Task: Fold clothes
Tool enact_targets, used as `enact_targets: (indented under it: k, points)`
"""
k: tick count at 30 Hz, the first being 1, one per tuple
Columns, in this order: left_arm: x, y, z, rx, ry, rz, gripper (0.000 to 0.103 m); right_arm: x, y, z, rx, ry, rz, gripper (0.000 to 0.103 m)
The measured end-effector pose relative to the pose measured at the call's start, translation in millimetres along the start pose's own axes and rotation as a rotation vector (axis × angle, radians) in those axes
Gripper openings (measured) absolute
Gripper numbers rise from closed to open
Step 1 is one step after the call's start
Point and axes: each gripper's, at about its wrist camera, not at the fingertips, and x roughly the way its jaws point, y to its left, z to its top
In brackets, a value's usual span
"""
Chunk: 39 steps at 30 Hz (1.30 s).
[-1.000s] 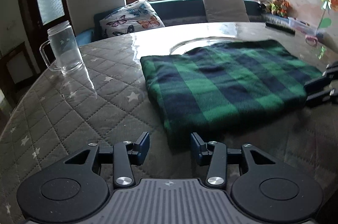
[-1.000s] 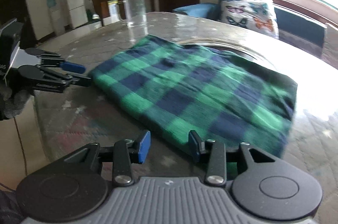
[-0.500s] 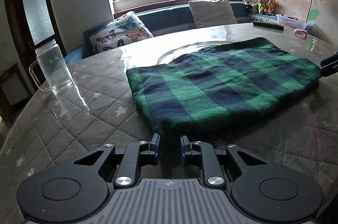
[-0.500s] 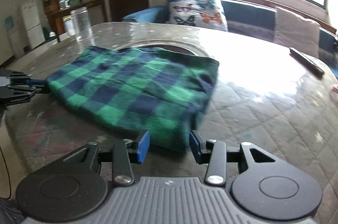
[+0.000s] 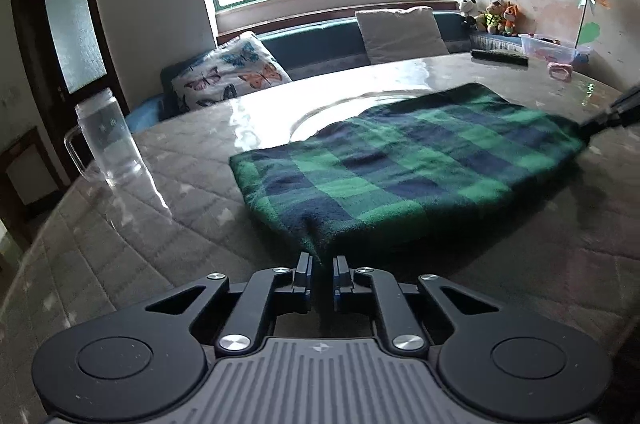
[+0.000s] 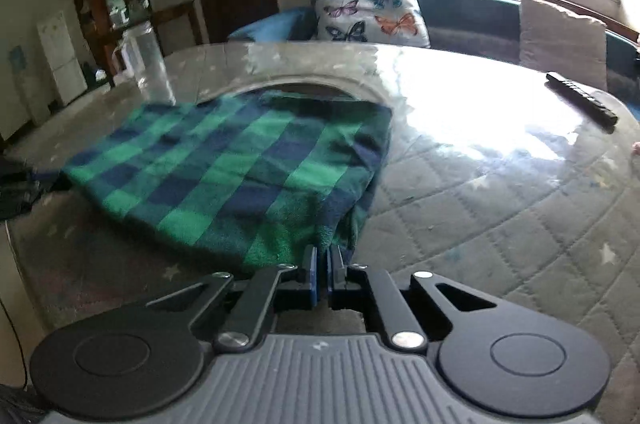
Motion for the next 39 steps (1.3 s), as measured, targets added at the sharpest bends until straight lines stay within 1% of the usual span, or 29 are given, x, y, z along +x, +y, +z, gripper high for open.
enact_targets:
  k: [3,4,6,8,9,10,12,15,17,20,23,26,28,29,31,34,36,39]
  points:
    - [-4.5,4.3,1.3,0.000,0.004,-0.001,0.011,3.2,-3.7,-3.9,0.006,0.021,-0.010,0.004]
    - [-6.1,5.7,1.7,0.001,0.006,-0.002,0.014,3.6,-3.1,-4.3,0.000,0.026,-0.015,0.005]
    - [-9.1,8.6,2.6,0.001,0.009,-0.003,0.017,-0.8,-1.1,-0.4,-0.019,0.023,-0.029,0.010]
    - [-12.1,11.5,3.4,0.001,0.012,-0.004,0.026,-10.8,2.1,7.8,-0.045,-0.008,-0.043,0.014]
    - [-13.6,12.9,3.9,0.001,0.013,-0.004,0.032,-15.5,4.6,12.9,-0.062,-0.027,-0.049,0.014]
    - [-15.2,14.3,4.3,0.001,0.015,-0.005,0.034,-18.6,7.1,16.9,-0.076,-0.043,-0.049,0.014]
    - [-16.8,18.0,11.1,-0.016,-0.006,-0.005,0.034,-18.0,11.5,25.6,-0.090,-0.069,-0.030,0.016]
    - [-13.0,21.2,26.0,-0.055,-0.043,-0.012,0.034,-3.3,17.9,35.9,-0.097,-0.080,-0.005,0.016]
    - [-5.2,21.2,35.8,-0.065,-0.049,-0.015,0.034,9.9,19.9,41.1,-0.088,-0.078,0.009,0.016]
    - [-3.7,26.5,45.4,-0.069,-0.066,0.005,0.034,24.5,21.7,44.4,-0.086,-0.067,0.022,0.016]
    - [-8.2,36.5,47.6,-0.082,-0.069,0.023,0.034,35.1,17.1,40.0,-0.084,-0.033,0.014,0.016]
    - [-12.3,46.0,44.6,-0.103,-0.042,0.040,0.034,40.4,6.5,33.1,-0.061,-0.003,-0.008,0.016]
    - [-11.7,49.8,44.0,-0.114,-0.032,0.044,0.033,36.5,-0.6,31.7,-0.041,-0.002,-0.018,0.021]
    - [-9.0,50.4,45.7,-0.122,-0.029,0.037,0.033,34.6,-2.0,32.9,-0.038,-0.005,-0.024,0.022]
    - [0.3,49.9,51.5,-0.132,-0.022,0.020,0.033,31.0,-3.8,38.9,-0.047,-0.017,-0.037,0.022]
    - [23.3,43.2,62.5,-0.123,-0.010,-0.014,0.033,32.9,-2.8,52.1,-0.047,-0.045,-0.026,0.022]
    - [41.9,39.2,69.1,-0.114,0.006,-0.037,0.033,38.4,-1.8,59.6,-0.043,-0.055,-0.015,0.022]
    - [69.2,37.4,74.9,-0.103,0.041,-0.047,0.033,56.6,-2.6,71.1,-0.029,-0.048,-0.001,0.023]
